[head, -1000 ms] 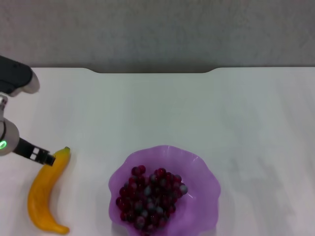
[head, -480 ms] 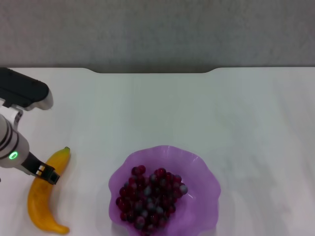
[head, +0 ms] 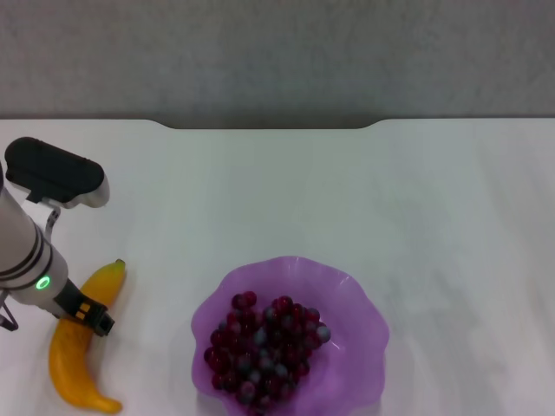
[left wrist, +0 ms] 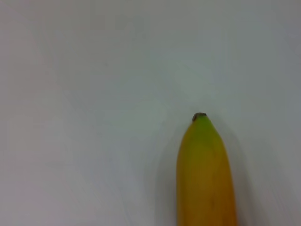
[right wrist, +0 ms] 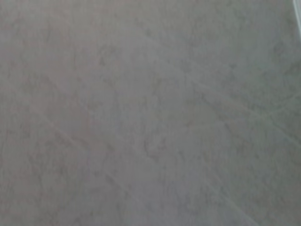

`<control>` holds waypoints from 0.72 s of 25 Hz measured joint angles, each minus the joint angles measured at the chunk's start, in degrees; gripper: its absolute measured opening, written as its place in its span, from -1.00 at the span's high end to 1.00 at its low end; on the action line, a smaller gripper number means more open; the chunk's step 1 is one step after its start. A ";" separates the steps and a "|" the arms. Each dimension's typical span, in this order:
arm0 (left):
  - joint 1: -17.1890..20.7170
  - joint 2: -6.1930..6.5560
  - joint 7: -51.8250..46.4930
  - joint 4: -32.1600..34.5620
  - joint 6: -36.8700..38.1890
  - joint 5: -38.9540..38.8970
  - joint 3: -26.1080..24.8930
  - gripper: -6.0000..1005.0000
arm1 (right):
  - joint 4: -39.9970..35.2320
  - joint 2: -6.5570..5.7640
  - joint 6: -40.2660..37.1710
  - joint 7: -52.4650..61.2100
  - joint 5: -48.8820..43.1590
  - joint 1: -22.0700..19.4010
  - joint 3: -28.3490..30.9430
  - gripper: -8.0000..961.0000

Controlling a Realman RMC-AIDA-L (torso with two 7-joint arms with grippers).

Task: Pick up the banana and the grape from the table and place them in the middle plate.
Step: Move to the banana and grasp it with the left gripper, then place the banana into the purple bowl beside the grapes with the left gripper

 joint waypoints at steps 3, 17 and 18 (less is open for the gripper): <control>-0.68 0.04 -0.18 1.87 0.88 0.00 -0.01 -0.23 | 0.00 -0.05 0.22 0.15 0.00 0.28 -0.18 -0.40; -0.37 0.43 -0.94 2.19 3.51 0.00 -0.61 -0.08 | 0.02 -0.10 0.42 0.32 -0.07 0.48 -0.47 -0.40; -0.31 0.43 -0.95 2.18 3.80 0.00 -0.60 -0.02 | 0.03 -0.10 0.35 0.32 -0.08 0.48 -0.47 -0.40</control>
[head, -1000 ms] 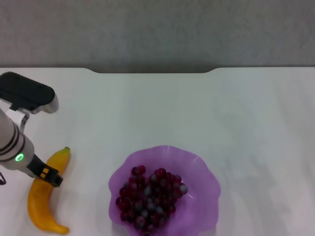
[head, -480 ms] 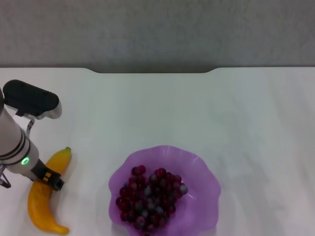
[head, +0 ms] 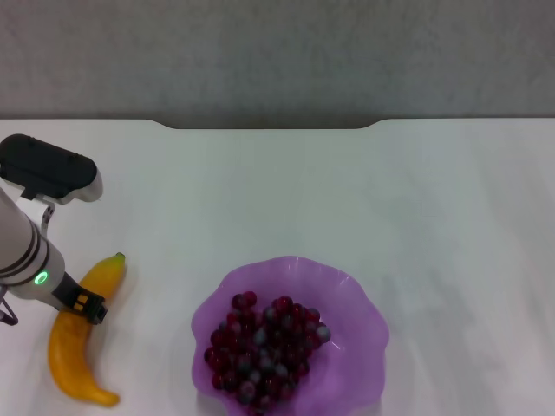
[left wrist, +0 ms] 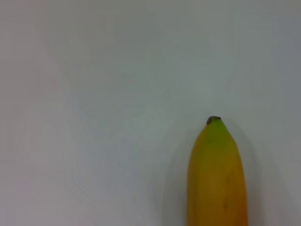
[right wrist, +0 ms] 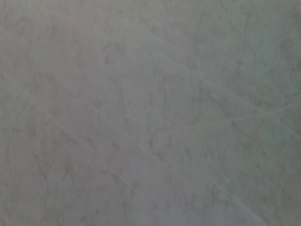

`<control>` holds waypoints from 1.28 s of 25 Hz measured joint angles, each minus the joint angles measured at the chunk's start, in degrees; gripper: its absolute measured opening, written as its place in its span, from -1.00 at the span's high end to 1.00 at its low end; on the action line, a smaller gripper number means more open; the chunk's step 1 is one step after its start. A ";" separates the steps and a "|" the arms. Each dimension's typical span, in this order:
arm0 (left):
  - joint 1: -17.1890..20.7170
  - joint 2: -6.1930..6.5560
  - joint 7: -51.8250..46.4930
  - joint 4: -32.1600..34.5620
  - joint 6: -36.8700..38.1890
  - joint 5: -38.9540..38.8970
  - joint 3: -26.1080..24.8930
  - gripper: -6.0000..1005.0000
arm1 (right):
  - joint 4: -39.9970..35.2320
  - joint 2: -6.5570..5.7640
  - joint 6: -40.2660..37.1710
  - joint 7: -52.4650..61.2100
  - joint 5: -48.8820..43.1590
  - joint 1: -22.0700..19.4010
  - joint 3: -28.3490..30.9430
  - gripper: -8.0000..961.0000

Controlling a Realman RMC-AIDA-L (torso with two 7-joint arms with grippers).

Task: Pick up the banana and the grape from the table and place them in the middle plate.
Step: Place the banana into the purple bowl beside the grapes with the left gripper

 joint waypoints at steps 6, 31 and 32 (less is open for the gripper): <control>5.01 -0.13 -0.01 -10.33 0.44 -0.01 0.34 0.03 | 0.25 0.00 0.03 0.00 -0.02 -0.06 0.03 -0.40; 24.04 -0.59 6.06 -54.86 3.38 -9.58 12.37 0.03 | -0.01 0.00 -0.03 0.00 -0.10 -0.07 -0.69 -0.39; 23.87 -0.59 6.67 -55.06 2.98 -11.18 12.88 0.03 | -0.01 0.00 -0.06 0.00 -0.10 -0.07 -0.71 -0.39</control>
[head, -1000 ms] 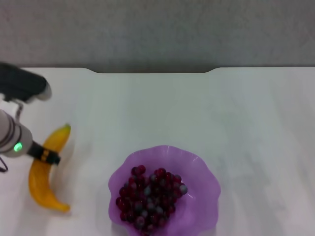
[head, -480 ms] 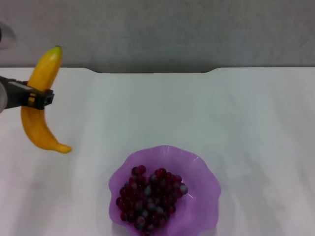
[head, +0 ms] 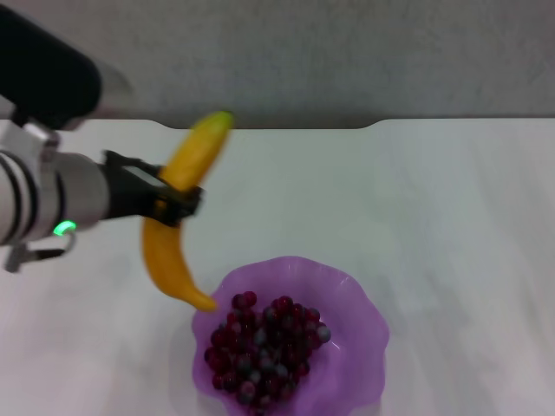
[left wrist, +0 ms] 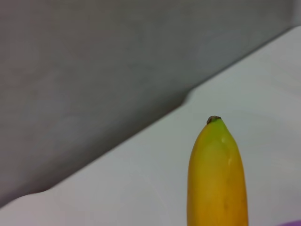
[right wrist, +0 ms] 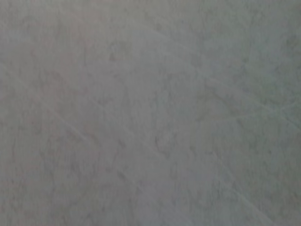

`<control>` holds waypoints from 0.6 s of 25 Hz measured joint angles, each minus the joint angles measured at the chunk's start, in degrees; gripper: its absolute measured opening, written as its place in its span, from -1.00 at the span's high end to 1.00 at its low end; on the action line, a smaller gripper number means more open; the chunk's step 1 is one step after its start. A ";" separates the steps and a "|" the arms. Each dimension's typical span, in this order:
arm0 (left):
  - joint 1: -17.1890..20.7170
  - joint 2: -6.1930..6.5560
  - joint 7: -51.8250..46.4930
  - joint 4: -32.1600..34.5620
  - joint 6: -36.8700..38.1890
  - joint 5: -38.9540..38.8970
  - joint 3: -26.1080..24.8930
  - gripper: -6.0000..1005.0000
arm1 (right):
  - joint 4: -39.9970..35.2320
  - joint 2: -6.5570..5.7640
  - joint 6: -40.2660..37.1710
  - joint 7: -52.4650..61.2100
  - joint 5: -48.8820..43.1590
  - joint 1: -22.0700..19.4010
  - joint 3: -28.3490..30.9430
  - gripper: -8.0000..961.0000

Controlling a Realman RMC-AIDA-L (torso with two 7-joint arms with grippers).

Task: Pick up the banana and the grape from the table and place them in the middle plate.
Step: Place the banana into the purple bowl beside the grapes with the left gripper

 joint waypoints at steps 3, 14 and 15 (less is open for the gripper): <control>-0.69 -0.01 0.68 -0.45 -1.40 -2.65 1.84 0.03 | 0.00 0.00 -0.07 0.00 -0.07 0.04 -0.01 -0.39; -7.45 -0.03 1.16 5.89 -2.03 -7.54 12.66 0.03 | -0.72 0.00 -0.25 0.00 -0.19 0.08 -0.33 -0.39; -7.99 -0.06 1.31 6.71 -1.88 -8.02 13.10 0.03 | -0.80 0.00 -0.26 0.00 -0.19 0.08 -0.42 -0.39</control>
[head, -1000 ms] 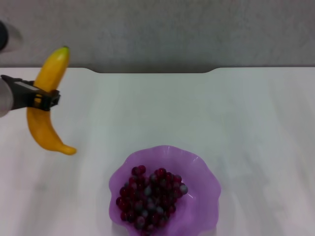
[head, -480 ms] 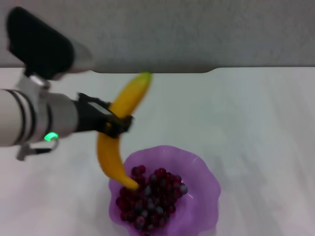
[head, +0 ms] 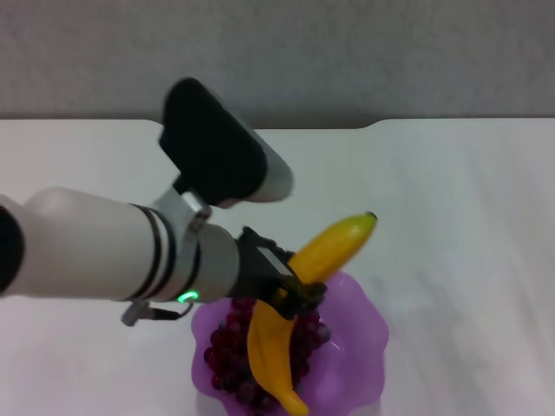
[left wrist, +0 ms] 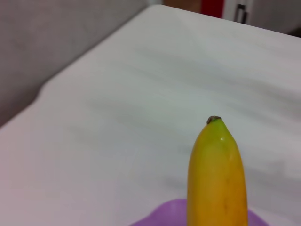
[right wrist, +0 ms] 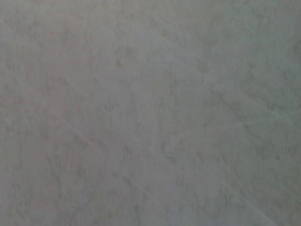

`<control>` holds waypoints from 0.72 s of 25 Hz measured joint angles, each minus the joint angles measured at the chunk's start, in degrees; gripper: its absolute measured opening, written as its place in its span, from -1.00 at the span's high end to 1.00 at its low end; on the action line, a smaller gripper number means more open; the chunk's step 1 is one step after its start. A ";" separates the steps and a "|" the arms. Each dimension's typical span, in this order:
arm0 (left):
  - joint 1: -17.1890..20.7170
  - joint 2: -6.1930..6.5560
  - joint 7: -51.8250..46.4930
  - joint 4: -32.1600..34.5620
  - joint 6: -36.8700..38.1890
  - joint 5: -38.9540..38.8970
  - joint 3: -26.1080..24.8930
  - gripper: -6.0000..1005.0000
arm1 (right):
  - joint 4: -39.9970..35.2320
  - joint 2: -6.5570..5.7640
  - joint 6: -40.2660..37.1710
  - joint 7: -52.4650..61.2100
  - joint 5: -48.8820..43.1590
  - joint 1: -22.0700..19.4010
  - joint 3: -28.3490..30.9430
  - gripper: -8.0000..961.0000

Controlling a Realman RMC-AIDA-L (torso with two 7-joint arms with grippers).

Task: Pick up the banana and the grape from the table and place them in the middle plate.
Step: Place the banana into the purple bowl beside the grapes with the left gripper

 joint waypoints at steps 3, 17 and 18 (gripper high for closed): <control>-1.37 -0.11 0.02 2.59 1.30 -0.63 1.41 0.03 | -0.09 0.00 -0.01 0.00 0.00 0.00 -0.18 -0.39; -7.64 -0.23 -0.13 18.32 7.18 -4.59 4.17 0.02 | -0.07 0.00 -0.42 0.00 0.03 0.40 -0.27 -0.39; -7.91 -0.23 -0.16 18.69 7.53 -4.64 4.70 0.02 | -0.06 0.00 -0.64 0.00 0.04 0.46 -0.26 -0.39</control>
